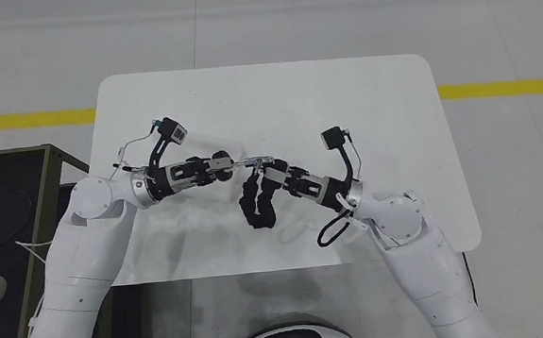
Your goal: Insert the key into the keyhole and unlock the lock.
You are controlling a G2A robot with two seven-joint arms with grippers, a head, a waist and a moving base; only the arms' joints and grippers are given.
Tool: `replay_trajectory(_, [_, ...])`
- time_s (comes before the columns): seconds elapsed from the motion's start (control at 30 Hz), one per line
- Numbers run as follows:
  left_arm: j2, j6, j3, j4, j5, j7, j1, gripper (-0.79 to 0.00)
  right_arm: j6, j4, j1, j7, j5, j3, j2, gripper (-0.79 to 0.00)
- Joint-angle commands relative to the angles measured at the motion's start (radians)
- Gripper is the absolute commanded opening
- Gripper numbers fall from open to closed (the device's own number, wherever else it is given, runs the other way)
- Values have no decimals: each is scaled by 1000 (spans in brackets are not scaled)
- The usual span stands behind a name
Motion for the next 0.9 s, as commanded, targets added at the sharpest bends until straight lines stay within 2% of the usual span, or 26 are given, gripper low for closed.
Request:
replay_trajectory(0.0, [-2, 34, 8, 15, -23, -27, -7, -785, 13, -11, -2, -5, -33, 8, 2, -785])
replay_trajectory(0.1, [-6, 149, 24, 69, -116, -101, -33, -785, 19, -23, -6, -15, -32, 17, 3, -785])
replay_trajectory(0.37, [-6, 149, 24, 69, -116, -101, -33, -785, 19, -23, -6, -15, -32, 17, 3, -785])
replay_trajectory(0.5, [1, -3, 2, -73, 91, -11, 30, -785, 21, -64, -52, -50, -46, 27, 6, -785])
replay_trajectory(0.6, [5, -102, -17, -137, 226, 58, 61, -785, 33, -82, -63, -59, -61, 33, 9, -785])
replay_trajectory(0.73, [6, -224, -42, -184, 424, 198, 97, -785, 39, -91, -66, -61, -63, 37, 12, -785])
replay_trajectory(0.87, [3, -358, -37, -231, 554, 300, 128, -785, 49, -95, -64, -62, -67, 39, 15, -785])
